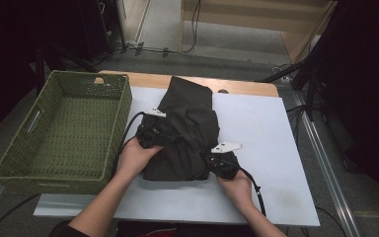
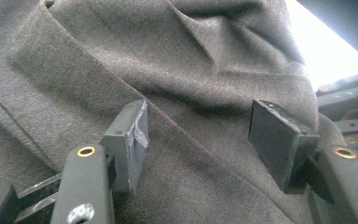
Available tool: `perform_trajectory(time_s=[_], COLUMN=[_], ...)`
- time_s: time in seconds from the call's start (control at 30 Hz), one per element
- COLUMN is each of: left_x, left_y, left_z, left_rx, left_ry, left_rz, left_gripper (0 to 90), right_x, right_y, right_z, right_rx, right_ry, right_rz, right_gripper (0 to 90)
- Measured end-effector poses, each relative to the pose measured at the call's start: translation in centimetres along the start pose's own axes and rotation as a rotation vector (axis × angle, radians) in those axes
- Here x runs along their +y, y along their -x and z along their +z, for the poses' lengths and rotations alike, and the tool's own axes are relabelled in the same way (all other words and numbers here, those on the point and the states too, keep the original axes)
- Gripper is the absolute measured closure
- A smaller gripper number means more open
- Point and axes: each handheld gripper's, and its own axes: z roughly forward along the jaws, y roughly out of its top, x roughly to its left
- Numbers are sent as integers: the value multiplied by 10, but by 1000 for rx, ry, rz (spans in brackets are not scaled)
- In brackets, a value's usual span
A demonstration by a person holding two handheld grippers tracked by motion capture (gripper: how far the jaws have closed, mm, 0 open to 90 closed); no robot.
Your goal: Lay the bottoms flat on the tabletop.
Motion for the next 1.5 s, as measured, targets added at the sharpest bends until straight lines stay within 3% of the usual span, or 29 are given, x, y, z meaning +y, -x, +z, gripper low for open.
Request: perform_trajectory(time_s=[0.13,0.33,0.5,0.67,0.8,0.97,1.07,1.17,1.23,1.33,1.5], left_x=[2,7,10,11,10,3,0,-1,0,1,3], left_y=[-1,4,15,22,24,23,23,21,17,9,-5], left_z=[-5,-17,-22,-22,-15,0,4,7,3,-7,-26], left_rx=[9,6,3,-17,-35,-57,-79,-81,-82,-58,-18], left_ry=[8,34,28,13,-15,-52,-41,-77,-86,-87,-30], left_rz=[0,4,26,28,13,-27,-34,-27,-39,-59,-119], left_gripper=[389,389,371,364,363,432,613,849,870,879,880], right_x=[8,15,22,25,26,25,25,24,23,20,16], right_y=[-10,-32,-55,-76,-84,-82,-82,-78,-74,-67,-44], right_z=[-20,-41,-44,-42,-39,-35,-34,-32,-32,-41,-61], right_rx=[82,142,200,194,218,233,230,237,263,246,196], right_ry=[6,44,71,69,79,78,77,68,59,78,121], right_rz=[1,-26,-58,-114,-107,-82,-84,-79,-62,-57,-24], right_gripper=[850,853,854,856,856,855,850,787,668,598,590])
